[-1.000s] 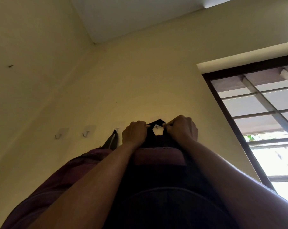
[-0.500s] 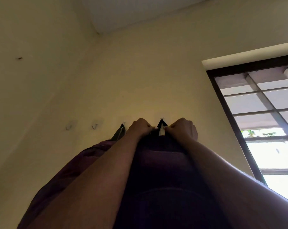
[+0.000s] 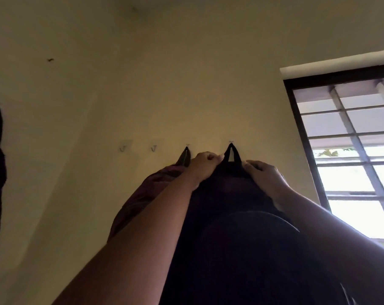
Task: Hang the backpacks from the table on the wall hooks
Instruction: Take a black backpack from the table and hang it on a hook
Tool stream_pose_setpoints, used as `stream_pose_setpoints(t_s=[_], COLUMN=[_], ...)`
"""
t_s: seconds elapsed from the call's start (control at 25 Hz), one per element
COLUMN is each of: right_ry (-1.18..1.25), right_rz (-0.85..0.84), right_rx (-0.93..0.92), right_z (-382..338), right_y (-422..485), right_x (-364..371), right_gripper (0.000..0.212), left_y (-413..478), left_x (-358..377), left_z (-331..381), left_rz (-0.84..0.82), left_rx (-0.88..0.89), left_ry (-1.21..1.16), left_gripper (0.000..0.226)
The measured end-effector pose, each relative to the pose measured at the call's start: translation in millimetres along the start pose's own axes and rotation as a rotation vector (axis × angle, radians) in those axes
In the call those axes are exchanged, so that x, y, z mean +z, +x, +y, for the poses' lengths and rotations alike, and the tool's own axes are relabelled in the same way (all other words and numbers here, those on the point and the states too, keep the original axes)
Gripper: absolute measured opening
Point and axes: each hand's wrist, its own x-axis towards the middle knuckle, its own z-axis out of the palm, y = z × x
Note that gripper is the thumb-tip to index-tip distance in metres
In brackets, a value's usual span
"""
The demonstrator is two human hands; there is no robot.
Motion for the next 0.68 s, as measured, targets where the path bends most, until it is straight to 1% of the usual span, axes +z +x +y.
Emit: stream_pose_setpoints(t_s=[0.16,0.32,0.48,0.56,0.6,0.68], right_ry=[-0.024,0.072,0.145,0.230,0.277,0.349], right_rz=[0.025,0.031,-0.043,-0.105,-0.146,-0.211], right_rx=[0.080,0.150,0.237,0.343,0.403,0.496], right_z=[-19.1,-39.2,-62.2,-71.6,-73.8,-74.1], right_y=[-37.9,-80.2,-151.7,-196.2,-221.6,-271.0], right_x=[-11.2,-26.1,-42.3,-50.6,-54.0,-56.9], right_gripper=[0.040,0.041,0.038,0.033,0.037,0.053], left_y=[-37.6,-86.5,-176.4,-228.7,-254.8,-306.0], left_x=[-3.6,-11.7,-18.6,-18.9,-18.3,-20.9], left_z=[4.2,20.3,40.1,44.1,46.2,43.6], left_rz=[0.026,0.021,0.136,0.176,0.200,0.231], left_rx=[0.002,-0.034,-0.150,-0.243,-0.301,-0.384], left_ry=[0.000,-0.044,-0.151,-0.176,-0.194,-0.214], left_gripper=[0.047,0.053,0.051,0.052,0.052,0.054])
